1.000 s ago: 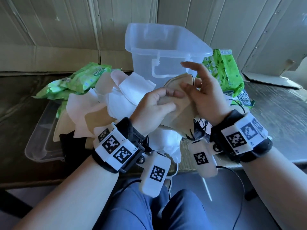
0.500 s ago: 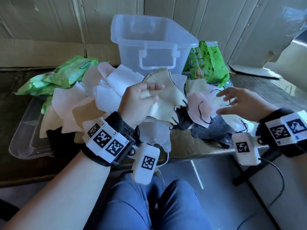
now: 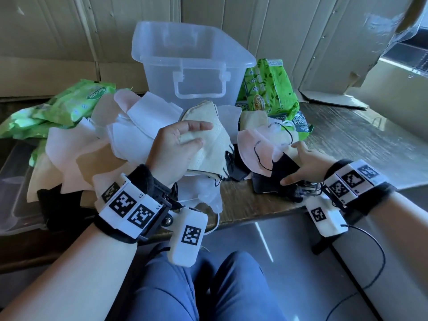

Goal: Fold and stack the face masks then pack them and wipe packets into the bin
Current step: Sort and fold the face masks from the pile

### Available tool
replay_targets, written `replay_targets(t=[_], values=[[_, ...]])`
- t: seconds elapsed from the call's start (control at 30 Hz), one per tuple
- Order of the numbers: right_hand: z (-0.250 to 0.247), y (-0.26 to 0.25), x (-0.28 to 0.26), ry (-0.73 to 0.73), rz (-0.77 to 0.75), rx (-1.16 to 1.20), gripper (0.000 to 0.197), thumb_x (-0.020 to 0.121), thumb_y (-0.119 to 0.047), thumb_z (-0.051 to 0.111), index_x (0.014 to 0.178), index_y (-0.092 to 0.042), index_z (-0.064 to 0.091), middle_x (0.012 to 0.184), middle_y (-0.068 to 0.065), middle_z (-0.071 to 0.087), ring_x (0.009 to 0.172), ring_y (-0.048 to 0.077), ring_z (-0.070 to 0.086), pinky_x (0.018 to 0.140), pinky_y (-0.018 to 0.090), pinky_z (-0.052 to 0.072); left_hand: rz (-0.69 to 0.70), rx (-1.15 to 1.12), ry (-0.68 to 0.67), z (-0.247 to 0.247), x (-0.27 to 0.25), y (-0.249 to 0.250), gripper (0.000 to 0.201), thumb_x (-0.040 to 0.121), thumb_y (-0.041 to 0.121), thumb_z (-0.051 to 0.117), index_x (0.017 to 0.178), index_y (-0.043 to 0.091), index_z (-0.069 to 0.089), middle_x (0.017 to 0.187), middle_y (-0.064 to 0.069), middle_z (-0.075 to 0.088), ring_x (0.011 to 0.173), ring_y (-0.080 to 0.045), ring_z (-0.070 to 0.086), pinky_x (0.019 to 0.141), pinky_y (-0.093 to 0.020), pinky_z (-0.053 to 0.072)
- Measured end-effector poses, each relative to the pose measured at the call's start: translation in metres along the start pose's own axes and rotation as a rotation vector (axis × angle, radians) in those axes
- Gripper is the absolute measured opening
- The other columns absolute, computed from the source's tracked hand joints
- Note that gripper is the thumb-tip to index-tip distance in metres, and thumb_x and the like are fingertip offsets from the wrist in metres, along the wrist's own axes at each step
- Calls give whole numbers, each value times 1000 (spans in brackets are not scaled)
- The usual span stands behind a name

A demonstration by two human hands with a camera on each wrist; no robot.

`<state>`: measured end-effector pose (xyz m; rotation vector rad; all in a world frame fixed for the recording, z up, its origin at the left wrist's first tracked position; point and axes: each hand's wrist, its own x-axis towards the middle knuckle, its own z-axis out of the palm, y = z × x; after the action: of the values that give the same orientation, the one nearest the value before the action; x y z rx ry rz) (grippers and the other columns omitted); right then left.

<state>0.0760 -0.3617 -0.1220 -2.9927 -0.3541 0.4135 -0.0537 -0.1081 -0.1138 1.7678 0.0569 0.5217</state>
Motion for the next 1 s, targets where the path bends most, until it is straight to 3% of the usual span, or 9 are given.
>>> replay_targets(t=[0.13, 0.27, 0.37, 0.47, 0.63, 0.7, 0.77, 0.87, 1.0], values=[[-5, -9, 6, 101, -2, 188, 83, 64, -24, 83, 129, -8, 35, 101, 11, 52, 97, 28, 52, 71, 30, 38, -7, 1, -11, 2, -1, 0, 34, 85, 0, 60, 84, 34, 67, 108, 11, 66, 104, 9, 53, 86, 0, 34], [-11, -18, 8, 284, -109, 336, 32, 63, -1, 77, 89, -12, 64, 92, 10, 62, 74, 20, 50, 53, 20, 38, -29, 12, 9, 1, -1, 0, 35, 85, 1, 61, 85, 35, 67, 111, 11, 66, 103, 11, 51, 85, 1, 34], [-22, -27, 8, 335, -186, 535, 25, 64, 5, 69, 77, -15, 62, 78, 6, 60, 67, 20, 51, 57, 22, 43, -58, -30, 35, 0, -1, -3, 35, 85, 0, 60, 89, 35, 67, 114, 7, 66, 104, 6, 54, 93, -11, 38], [-45, -39, 2, 538, -249, 683, 28, 65, 2, 68, 71, -23, 59, 74, 5, 58, 70, 20, 52, 65, 29, 45, -120, -100, 13, 1, 0, -7, 32, 85, 0, 60, 94, 31, 68, 112, 0, 67, 107, -15, 61, 100, -33, 45], [-61, -84, -27, 823, -546, 473, 25, 64, -8, 60, 89, -2, 62, 93, 13, 60, 86, 28, 55, 69, 22, 32, -99, -176, -29, 9, 1, -1, 28, 88, 3, 56, 86, 28, 70, 95, 13, 70, 96, -3, 62, 81, -10, 45], [-45, -105, -34, 779, -738, 414, 27, 61, -8, 58, 84, 7, 59, 93, 23, 60, 83, 30, 55, 67, 23, 32, -130, -280, -40, 11, 1, 4, 29, 92, 16, 54, 78, 28, 75, 87, 12, 73, 89, -1, 65, 81, -14, 48], [-26, -122, -36, 662, -893, 401, 26, 63, -2, 56, 87, 8, 60, 93, 21, 62, 83, 30, 57, 71, 26, 39, -202, -469, -87, 11, 1, 11, 33, 91, 39, 49, 99, 19, 73, 104, -1, 72, 100, -10, 66, 89, -26, 51], [-9, -134, -42, 495, -1059, 357, 49, 69, -1, 45, 118, 2, 53, 113, 7, 63, 93, 26, 57, 79, 28, 44, -278, -695, -125, 3, -2, 17, 72, 77, 63, 29, 113, 12, 64, 104, -9, 71, 95, -16, 68, 72, -26, 58], [-10, -136, -47, 278, -1141, 396, 87, 80, -10, 48, 144, -29, -9, 124, -3, 62, 119, 21, 52, 99, 29, 42, -351, -878, -194, -11, 2, 9, 102, 66, 83, 32, 131, 8, 52, 112, -23, 64, 98, -32, 64, 72, -36, 55]])
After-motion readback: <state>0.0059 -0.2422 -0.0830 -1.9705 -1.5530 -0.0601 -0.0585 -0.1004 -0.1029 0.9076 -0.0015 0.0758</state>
